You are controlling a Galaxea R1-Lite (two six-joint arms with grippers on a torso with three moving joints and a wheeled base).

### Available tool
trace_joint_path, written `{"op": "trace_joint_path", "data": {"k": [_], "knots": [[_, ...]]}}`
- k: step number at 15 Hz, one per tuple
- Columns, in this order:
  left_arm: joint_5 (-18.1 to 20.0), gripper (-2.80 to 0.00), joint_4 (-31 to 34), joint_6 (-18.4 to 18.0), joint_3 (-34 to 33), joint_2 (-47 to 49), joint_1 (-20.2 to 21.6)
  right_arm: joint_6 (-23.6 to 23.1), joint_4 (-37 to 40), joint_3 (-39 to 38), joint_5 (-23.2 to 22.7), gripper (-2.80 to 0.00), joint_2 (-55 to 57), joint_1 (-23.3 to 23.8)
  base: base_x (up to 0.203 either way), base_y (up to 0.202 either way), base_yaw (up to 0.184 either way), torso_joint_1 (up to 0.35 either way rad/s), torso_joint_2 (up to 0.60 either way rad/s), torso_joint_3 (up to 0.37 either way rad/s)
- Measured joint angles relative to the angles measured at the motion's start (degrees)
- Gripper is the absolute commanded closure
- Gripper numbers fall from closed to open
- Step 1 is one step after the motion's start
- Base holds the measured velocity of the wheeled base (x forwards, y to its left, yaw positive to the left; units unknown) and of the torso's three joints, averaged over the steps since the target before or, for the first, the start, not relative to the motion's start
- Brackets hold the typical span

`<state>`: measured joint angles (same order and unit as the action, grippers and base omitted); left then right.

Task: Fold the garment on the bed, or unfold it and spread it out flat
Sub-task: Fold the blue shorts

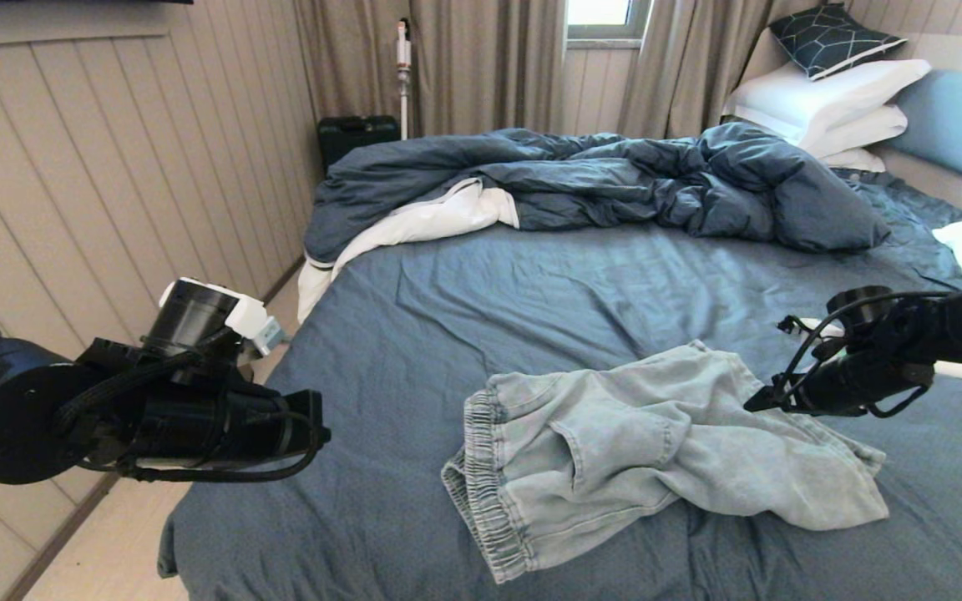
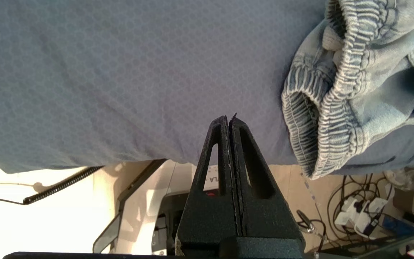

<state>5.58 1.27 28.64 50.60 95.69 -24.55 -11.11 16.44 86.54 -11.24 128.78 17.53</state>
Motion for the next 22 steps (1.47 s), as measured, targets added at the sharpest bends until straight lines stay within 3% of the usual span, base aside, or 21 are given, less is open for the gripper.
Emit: {"op": "trace_joint_path", "data": {"k": [2, 3, 13, 22], "knots": [[0.0, 0.00, -0.9, 0.0, -0.4, 0.1, -0.1, 0.0, -0.1, -0.8, 0.2, -2.80, 0.4, -1.4, 0.000, 0.000, 0.000, 0.000, 0.00, 0.000], [0.0, 0.00, -0.9, 0.0, -0.6, 0.1, 0.0, 0.0, -0.2, -1.2, 0.2, 0.00, 0.7, -1.7, 0.000, 0.000, 0.000, 0.000, 0.00, 0.000], [0.1, 0.00, -4.2, 0.0, -2.6, 1.3, -0.1, 0.2, 0.3, -2.6, 0.0, 0.00, -0.9, 1.0, 0.000, 0.000, 0.000, 0.000, 0.00, 0.000], [0.2, 0.00, -4.2, 0.0, -3.6, 1.5, -0.5, -2.2, 0.6, 2.6, 0.7, 0.00, -4.7, 18.0, 0.000, 0.000, 0.000, 0.000, 0.00, 0.000]]}}
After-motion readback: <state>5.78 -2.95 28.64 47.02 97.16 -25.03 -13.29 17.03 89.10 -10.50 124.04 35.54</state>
